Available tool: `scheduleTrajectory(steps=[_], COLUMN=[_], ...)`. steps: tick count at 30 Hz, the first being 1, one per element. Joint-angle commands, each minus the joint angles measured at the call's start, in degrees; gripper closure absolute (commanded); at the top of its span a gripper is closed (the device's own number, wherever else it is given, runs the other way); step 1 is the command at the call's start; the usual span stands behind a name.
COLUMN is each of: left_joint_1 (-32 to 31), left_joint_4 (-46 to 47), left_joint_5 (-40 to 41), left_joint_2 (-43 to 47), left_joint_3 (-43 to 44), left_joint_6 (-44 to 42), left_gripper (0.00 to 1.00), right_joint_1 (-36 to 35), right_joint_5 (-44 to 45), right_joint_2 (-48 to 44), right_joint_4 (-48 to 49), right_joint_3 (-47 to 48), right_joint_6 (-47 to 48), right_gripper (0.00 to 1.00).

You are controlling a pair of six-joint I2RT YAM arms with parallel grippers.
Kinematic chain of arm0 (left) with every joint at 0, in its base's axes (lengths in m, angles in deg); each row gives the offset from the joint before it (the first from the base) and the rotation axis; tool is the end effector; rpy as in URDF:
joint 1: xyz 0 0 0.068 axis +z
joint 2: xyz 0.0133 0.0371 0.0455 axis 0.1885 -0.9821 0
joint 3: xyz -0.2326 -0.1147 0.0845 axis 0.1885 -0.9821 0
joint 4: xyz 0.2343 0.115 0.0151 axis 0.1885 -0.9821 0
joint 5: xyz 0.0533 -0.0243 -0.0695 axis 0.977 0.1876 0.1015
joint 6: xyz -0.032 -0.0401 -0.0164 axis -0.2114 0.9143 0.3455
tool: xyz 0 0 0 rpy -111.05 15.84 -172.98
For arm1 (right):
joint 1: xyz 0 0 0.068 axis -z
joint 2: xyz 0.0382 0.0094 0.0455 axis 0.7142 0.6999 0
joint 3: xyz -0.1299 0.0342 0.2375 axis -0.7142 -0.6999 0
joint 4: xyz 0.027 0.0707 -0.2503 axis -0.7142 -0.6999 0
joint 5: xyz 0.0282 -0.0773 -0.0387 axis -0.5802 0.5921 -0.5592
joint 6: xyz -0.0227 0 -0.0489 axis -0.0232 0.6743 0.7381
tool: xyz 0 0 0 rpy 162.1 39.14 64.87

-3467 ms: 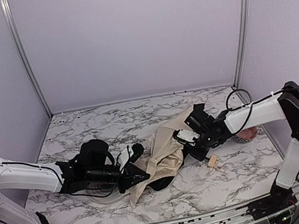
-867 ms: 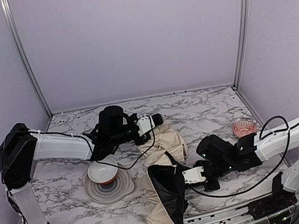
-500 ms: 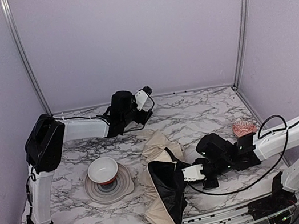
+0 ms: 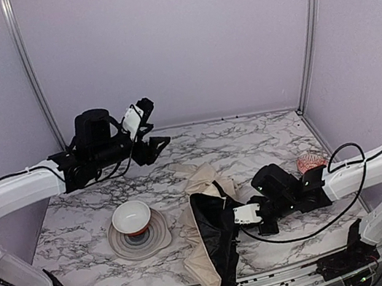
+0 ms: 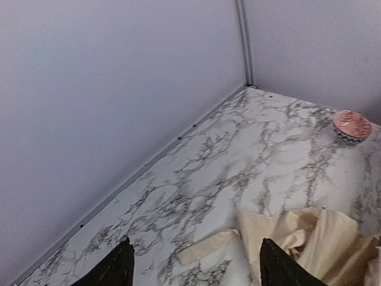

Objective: Put away the umbrella

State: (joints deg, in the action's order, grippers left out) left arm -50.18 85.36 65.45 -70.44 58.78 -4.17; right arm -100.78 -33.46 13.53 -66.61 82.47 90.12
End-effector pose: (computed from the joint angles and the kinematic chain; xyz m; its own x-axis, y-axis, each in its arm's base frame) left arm 0.2871 -0.2385 0.3214 0.0405 0.2976 -0.9538 0.7010 0.6718 0.2394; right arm 0.1398 0.2078 0.1639 0.1198 -0.8365 -0.5347 -0.9621 0.0350 -0.2704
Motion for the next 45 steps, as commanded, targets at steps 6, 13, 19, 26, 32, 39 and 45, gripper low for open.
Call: scheduleTrajectory(steps=[6,13,19,26,32,39,45], left_joint_1=[-8.55,-16.15,-17.96,-19.89,-23.94,-24.87,-25.03], left_joint_4=[-8.94,-13.39,-21.44,-21.99,-23.08,-23.64,-23.48], left_joint_5=[-18.95,-17.56,-16.10,-15.27,-12.69,-9.17,-12.51], left_joint_2=[15.87,14.43,6.57,4.34,-4.26,-12.89,-13.90], left_joint_3=[-11.28,-10.00,-3.96,-0.98,9.10,21.92,26.17], left_joint_6=[19.99,23.75,22.26,20.86,16.16,14.28,10.41], left_gripper=[0.26,0.20,0.57,1.00,1.00,0.86,0.48], right_joint_1=[0.60,0.53,0.27,0.03,-1.16,-1.85,-1.76], right_joint_5=[2.61,3.23,4.65,4.41,4.98,5.40,4.54], right_joint_2=[-0.45,0.46,2.81,3.90,9.15,14.49,14.84], right_joint_4=[-2.34,-0.71,-0.08,3.04,5.13,4.36,5.85], right_joint_3=[1.56,2.15,3.53,3.54,6.12,9.00,8.13], right_joint_6=[0.64,0.44,-0.28,-0.33,0.00,0.43,0.46], right_gripper=[1.00,1.00,1.00,1.00,1.00,1.00,1.00])
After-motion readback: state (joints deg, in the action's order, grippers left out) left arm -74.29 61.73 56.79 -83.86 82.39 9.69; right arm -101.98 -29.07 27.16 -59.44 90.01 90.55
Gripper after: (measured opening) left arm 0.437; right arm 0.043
